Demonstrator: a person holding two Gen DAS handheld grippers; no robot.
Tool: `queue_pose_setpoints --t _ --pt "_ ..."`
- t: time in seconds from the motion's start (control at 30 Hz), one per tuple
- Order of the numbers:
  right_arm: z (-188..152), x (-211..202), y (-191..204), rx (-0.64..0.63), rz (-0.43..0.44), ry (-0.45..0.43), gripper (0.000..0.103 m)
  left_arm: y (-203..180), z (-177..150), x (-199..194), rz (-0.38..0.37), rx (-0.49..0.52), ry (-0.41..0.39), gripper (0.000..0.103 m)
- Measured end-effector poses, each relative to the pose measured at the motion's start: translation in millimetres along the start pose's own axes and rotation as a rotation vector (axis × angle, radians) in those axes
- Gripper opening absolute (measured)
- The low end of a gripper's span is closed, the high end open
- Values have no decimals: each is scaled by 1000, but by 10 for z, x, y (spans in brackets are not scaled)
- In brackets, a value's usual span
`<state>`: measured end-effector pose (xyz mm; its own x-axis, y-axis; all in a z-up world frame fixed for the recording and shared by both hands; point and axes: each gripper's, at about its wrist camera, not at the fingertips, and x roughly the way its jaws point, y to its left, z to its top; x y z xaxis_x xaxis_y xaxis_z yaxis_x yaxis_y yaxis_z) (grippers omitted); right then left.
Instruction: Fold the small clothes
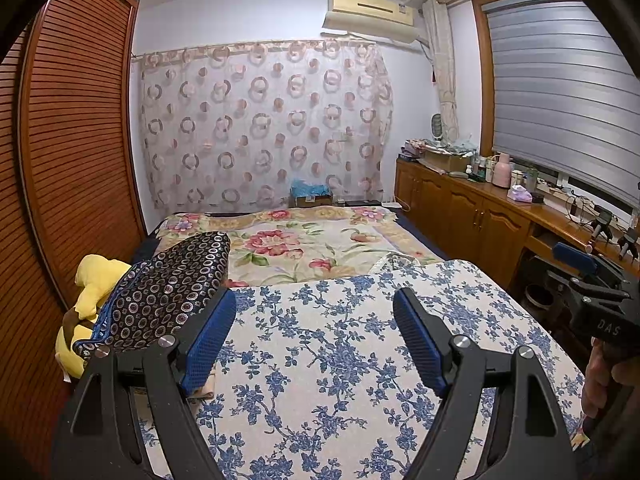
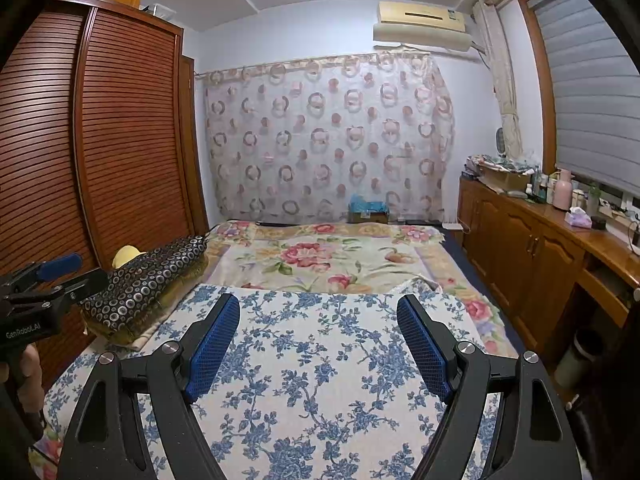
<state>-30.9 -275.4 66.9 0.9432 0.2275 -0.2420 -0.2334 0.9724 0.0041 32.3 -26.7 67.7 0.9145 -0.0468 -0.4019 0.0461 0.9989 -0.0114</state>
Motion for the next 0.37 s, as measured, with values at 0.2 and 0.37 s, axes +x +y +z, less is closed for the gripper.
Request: queue_pose_setpoints --t 0.2,0.37 --pt "1 0 -7 1 1 0 82 -4 -16 9 0 0 1 82" --pt "2 -1 -4 1 2 -1 82 -3 -17 10 2 0 1 82"
